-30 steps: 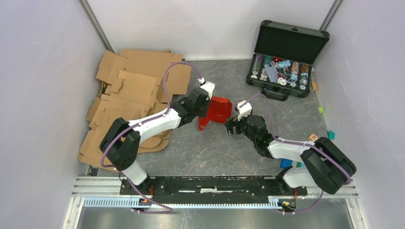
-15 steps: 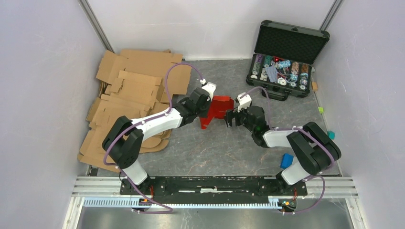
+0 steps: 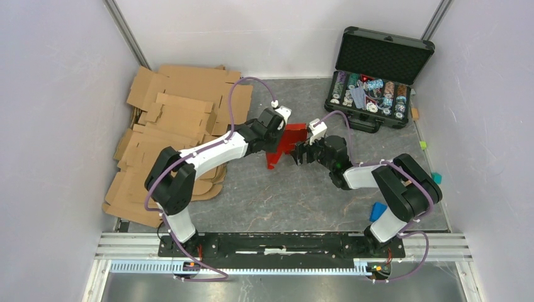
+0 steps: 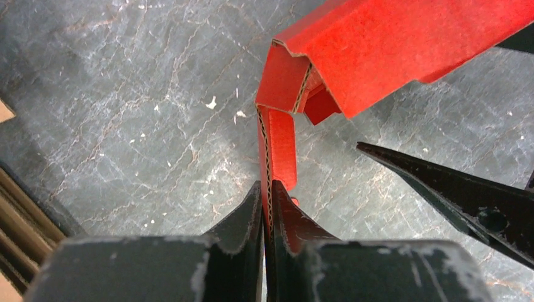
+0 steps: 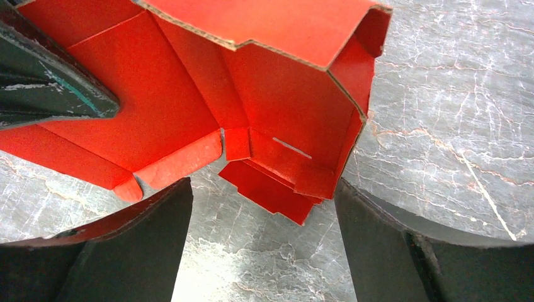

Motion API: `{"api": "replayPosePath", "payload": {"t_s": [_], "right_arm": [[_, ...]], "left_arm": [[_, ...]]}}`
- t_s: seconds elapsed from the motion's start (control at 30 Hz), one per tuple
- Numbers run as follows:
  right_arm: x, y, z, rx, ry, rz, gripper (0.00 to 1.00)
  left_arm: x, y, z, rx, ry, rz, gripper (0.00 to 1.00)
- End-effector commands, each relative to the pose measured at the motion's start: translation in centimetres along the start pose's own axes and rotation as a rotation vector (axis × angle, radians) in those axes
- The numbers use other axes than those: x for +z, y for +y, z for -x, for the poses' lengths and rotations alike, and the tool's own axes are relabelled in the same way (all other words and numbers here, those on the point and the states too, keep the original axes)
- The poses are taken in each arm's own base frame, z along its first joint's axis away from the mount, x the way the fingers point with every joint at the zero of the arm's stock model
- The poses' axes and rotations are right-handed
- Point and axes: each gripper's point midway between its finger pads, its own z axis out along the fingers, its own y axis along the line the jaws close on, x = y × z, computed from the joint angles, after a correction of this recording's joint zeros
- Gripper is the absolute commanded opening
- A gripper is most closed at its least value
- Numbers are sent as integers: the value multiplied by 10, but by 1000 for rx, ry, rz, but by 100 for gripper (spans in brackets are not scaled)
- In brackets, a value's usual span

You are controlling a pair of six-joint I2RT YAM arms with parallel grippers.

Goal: Fold the paper box

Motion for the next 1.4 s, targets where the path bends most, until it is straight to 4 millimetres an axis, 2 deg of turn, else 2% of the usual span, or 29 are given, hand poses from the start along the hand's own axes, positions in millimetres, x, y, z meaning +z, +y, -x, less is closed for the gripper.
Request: {"api": "replayPosePath", "payload": {"t_s": [0.0, 0.23, 0.4, 0.5, 0.67, 0.77, 1.1, 1.37], "right_arm": [[3, 6, 26, -5, -82, 32, 87], [1, 0, 25, 2, -73, -4, 88], [-4, -3, 27, 8, -83, -16, 92], [-4, -12, 23, 7, -66, -53, 94], [-9, -25, 16, 26, -59, -86, 92], [-10, -18, 18, 29, -79, -32, 87], [-13, 9, 30, -5, -152, 128, 86], [-12, 14, 31, -18, -160, 155, 72]], "left_arm": [[-12, -4, -2, -8, 56, -21, 13], [-5, -3, -13, 22, 112, -21, 12], [-8, -1, -15, 21, 123, -11, 12], [-9, -2, -18, 28, 141, -19, 11], [-18, -2, -26, 25, 173, -27, 11], [-27, -6, -28, 12, 186, -50, 11], [-48, -7, -35, 22, 260, -72, 10], [-57, -5, -36, 23, 258, -69, 10]]}}
